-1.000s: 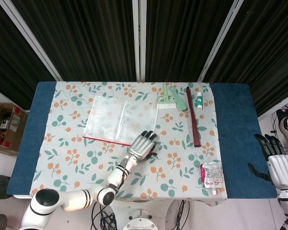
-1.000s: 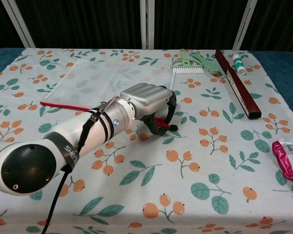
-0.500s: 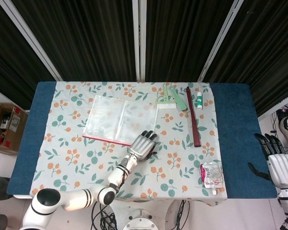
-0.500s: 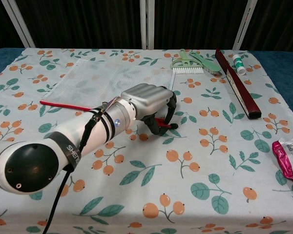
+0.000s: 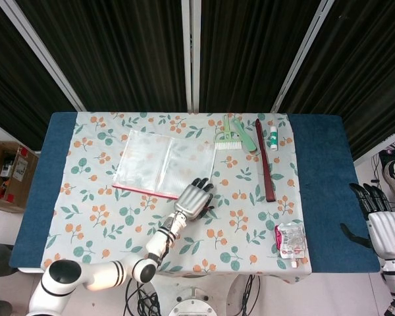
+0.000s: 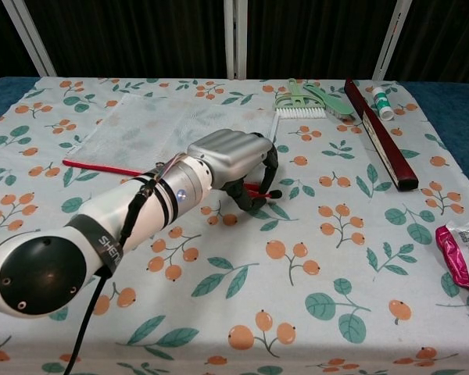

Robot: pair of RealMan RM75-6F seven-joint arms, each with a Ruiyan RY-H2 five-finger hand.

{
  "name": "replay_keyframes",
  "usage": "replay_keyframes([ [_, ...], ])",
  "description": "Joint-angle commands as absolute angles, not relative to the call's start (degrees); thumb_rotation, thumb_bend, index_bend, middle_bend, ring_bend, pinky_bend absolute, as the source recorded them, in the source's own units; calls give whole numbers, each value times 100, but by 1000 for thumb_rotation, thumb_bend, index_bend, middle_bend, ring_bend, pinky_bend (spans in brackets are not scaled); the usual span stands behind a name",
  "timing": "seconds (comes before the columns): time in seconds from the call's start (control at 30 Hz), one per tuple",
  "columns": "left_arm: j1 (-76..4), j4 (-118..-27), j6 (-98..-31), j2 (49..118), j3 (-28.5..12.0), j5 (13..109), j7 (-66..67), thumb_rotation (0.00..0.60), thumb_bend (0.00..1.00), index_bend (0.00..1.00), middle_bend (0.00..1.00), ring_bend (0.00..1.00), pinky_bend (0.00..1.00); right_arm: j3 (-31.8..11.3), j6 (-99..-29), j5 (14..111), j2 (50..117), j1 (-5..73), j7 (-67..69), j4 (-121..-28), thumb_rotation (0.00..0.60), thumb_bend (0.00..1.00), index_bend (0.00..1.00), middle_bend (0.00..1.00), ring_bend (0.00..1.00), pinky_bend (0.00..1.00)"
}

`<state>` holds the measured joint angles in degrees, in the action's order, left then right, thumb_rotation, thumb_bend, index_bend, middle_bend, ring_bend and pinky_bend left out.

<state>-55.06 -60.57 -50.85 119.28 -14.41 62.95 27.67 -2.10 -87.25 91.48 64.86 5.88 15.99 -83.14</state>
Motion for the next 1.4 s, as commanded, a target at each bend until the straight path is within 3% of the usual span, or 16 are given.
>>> replay_keyframes([
  [0.03,-5270,-6367,-5553,11806,-1408,6559,2492,600,477,658,215,105,154,-221,-8741,9183,6470,608,1587,-8344,600,176,0,96,0,48],
  [0.23,-4680,-7061,-6789,11552,-1265,7174,2082,600,487,669,256,162,164,-264,-8735,9402,6383,765,1468,-8529,600,176,0,96,0,48],
  [0.43,-4285,-7507,-7563,11377,-1183,7529,2167,600,479,673,297,202,209,-319,-8505,9615,6271,1065,1325,-8857,600,176,0,99,0,48],
  [0.53,-4121,-7670,-7857,11313,-1181,7630,2290,600,479,673,370,269,281,-353,-8291,9712,6217,1279,1298,-9048,600,176,0,106,0,48],
  [0.7,-3838,-7966,-8347,11279,-1220,7786,2253,600,477,678,542,467,485,-516,-7850,9836,6069,1742,1073,-9477,600,176,0,113,0,55],
  [0.97,-3513,-8165,-8953,11284,-1229,8107,2489,600,469,698,746,678,659,-1084,-6124,9376,5754,3015,-16,-10533,600,176,66,126,0,60],
  [1.23,-3338,-8181,-9241,11362,-1319,8301,2609,600,468,704,785,713,691,-1636,-4603,8159,6417,4346,-971,-10641,600,176,98,128,0,61],
  [1.4,-3274,-8293,-9222,11355,-1362,8320,2563,600,468,704,784,713,691,-1823,-4145,7452,6988,4974,-1212,-10266,600,176,196,152,0,70],
])
